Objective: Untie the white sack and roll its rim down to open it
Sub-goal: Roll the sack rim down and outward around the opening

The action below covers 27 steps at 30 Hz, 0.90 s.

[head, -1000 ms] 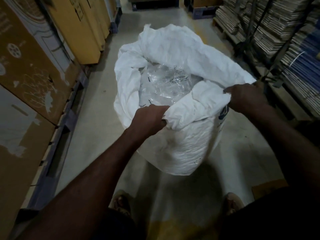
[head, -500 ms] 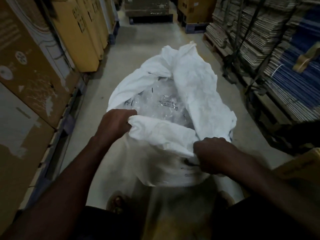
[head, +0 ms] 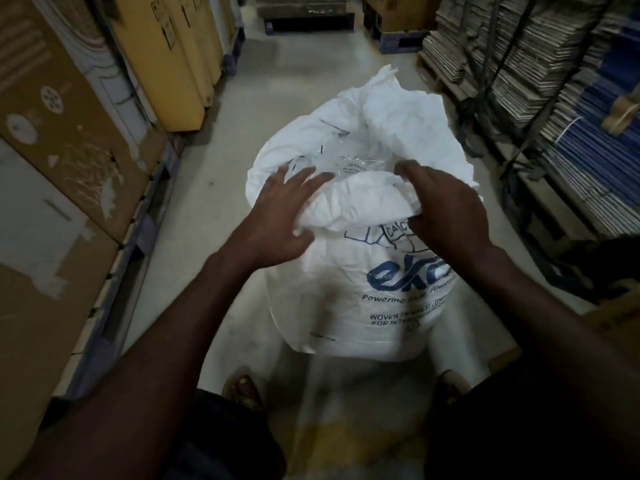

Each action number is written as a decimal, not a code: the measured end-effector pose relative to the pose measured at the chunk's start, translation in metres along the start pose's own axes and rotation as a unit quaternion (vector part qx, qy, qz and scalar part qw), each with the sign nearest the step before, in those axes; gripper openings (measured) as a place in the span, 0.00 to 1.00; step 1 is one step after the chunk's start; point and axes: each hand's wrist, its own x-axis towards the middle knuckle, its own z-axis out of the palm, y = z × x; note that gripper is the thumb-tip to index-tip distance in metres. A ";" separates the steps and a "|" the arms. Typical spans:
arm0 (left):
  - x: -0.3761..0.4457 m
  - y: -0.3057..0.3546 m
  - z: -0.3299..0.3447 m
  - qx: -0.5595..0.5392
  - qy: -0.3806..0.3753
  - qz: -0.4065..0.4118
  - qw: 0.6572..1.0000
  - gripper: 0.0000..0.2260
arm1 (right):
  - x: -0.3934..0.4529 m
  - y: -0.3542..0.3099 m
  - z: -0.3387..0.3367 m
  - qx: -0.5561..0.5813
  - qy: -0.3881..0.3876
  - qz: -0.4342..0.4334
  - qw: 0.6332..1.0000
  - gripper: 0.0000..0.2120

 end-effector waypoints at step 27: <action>0.041 0.064 0.044 0.178 0.124 -0.028 0.976 0.22 | 0.001 0.025 0.002 -0.012 0.102 -0.056 0.993 0.22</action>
